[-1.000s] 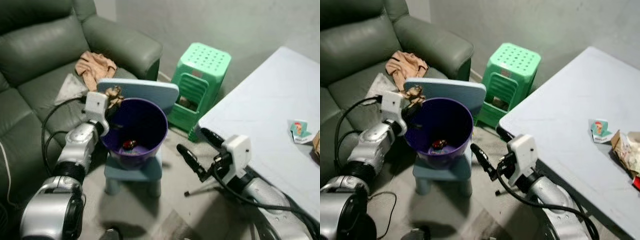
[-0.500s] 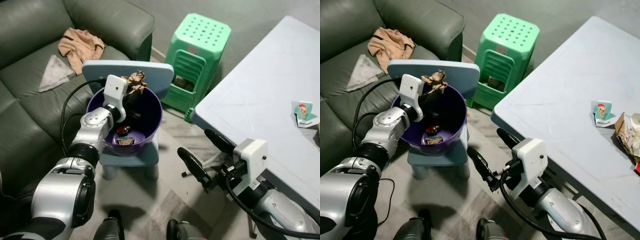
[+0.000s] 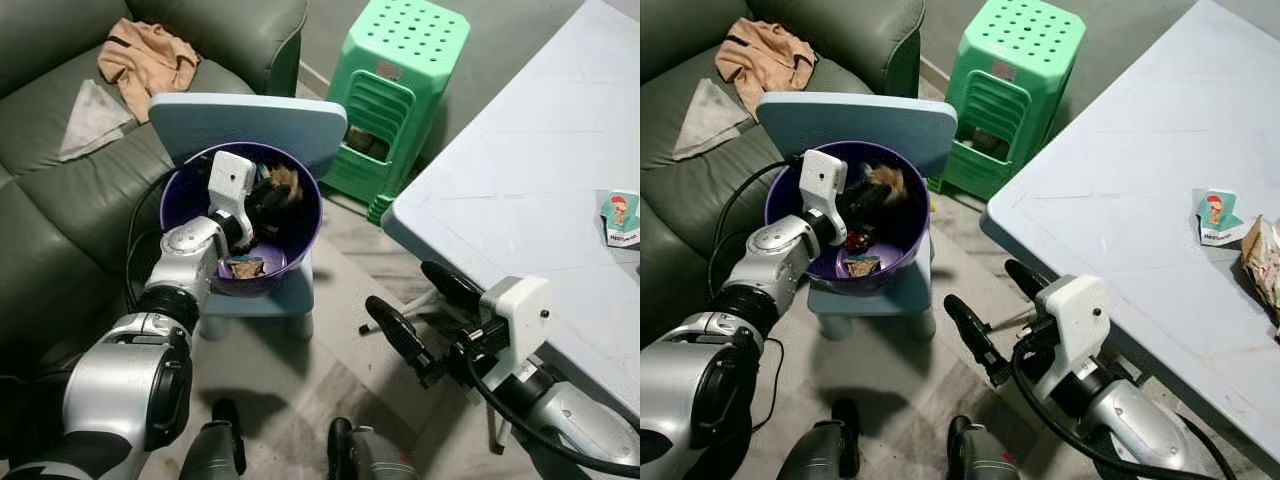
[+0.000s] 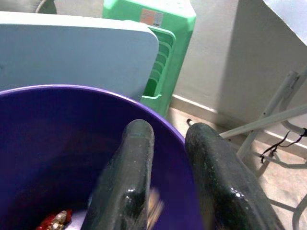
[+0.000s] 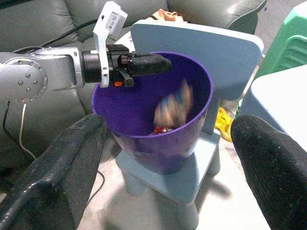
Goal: Picking trash to rubbish bin
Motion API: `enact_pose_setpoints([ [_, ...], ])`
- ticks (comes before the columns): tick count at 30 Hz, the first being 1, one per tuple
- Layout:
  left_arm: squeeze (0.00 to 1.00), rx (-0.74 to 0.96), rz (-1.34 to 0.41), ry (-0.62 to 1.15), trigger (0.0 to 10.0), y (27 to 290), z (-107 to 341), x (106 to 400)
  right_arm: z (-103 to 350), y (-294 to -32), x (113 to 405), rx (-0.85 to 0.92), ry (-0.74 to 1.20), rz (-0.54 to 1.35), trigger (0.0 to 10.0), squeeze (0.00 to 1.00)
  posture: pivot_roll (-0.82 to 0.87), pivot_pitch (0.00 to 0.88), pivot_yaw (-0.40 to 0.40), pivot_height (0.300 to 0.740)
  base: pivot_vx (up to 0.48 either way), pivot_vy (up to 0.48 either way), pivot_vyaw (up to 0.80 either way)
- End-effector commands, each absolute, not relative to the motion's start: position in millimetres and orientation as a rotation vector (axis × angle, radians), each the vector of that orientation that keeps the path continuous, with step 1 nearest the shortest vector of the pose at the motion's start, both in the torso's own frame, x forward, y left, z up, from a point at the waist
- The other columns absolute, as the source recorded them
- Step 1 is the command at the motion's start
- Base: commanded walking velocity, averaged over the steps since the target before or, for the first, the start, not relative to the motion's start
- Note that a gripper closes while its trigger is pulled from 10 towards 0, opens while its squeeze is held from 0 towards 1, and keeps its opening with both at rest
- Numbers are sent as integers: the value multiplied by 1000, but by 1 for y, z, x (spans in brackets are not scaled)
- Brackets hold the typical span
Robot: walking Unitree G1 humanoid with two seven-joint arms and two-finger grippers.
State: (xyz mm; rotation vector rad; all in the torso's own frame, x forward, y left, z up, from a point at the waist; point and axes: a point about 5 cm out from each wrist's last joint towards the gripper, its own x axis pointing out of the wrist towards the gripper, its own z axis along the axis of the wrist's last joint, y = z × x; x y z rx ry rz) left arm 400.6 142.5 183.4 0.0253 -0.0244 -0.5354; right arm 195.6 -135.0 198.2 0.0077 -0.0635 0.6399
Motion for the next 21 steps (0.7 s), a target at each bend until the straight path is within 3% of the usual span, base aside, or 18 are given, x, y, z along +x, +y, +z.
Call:
enact_pose_setpoints([
  [1, 1000, 23, -547, -14, 10000, 143, 181, 400, 199, -137, 193, 2, -54, 643, 10000, 0, -238, 417, -119, 740, 0, 0, 0],
  [21, 1000, 17, -547, -51, 10000, 151, 187, 400, 201, -137, 206, -12, -67, 665, 10000, 0, -206, 379, -124, 740, 0, 0, 0],
])
